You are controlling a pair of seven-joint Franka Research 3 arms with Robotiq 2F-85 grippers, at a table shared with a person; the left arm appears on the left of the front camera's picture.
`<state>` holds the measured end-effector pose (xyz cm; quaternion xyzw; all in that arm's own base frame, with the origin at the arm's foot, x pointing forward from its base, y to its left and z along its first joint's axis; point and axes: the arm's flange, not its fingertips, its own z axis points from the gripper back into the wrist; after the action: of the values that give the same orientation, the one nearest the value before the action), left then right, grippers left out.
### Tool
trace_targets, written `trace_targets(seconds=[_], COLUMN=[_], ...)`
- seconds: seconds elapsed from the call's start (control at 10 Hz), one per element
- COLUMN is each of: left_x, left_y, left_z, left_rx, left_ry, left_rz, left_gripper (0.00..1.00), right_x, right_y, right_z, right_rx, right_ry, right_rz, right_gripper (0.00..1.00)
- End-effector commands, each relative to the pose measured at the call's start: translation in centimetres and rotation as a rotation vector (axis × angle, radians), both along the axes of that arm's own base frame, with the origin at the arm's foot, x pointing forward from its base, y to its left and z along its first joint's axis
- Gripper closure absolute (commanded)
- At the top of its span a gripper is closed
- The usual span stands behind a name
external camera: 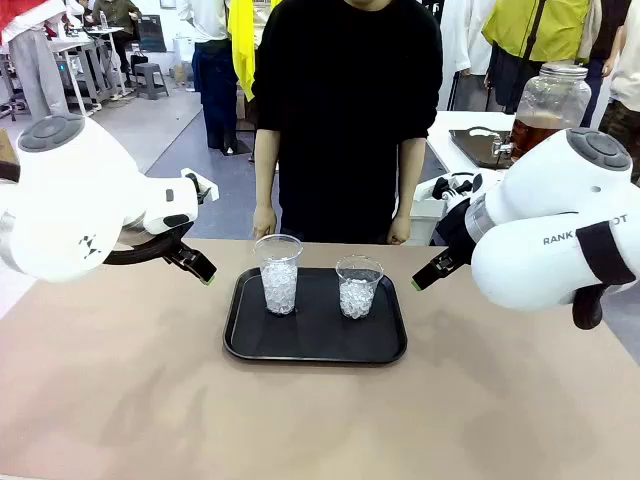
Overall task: Pour the drink into the iced cup.
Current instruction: Pick up the iced cup indicated by the human and present it to them.
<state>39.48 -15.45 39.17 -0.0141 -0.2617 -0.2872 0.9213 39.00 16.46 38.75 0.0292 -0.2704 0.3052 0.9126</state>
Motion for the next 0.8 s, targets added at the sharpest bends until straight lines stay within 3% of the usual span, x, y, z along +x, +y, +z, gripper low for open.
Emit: trace_targets(seconds=[0.0,0.7], left_x=[0.07,0.07], left_y=[0.09,0.09], left_z=[0.01,0.01], left_rx=[0.000,0.000], left_ry=[-0.008,-0.008], left_rz=[-0.002,-0.002], left_gripper=[0.00,0.00], right_x=[0.08,0.08], right_y=[-0.12,-0.12], right_z=[0.04,0.04], right_rx=[0.003,0.003], right_ry=[-0.004,-0.004], right_rz=[-0.002,-0.002], right_gripper=[0.00,0.00])
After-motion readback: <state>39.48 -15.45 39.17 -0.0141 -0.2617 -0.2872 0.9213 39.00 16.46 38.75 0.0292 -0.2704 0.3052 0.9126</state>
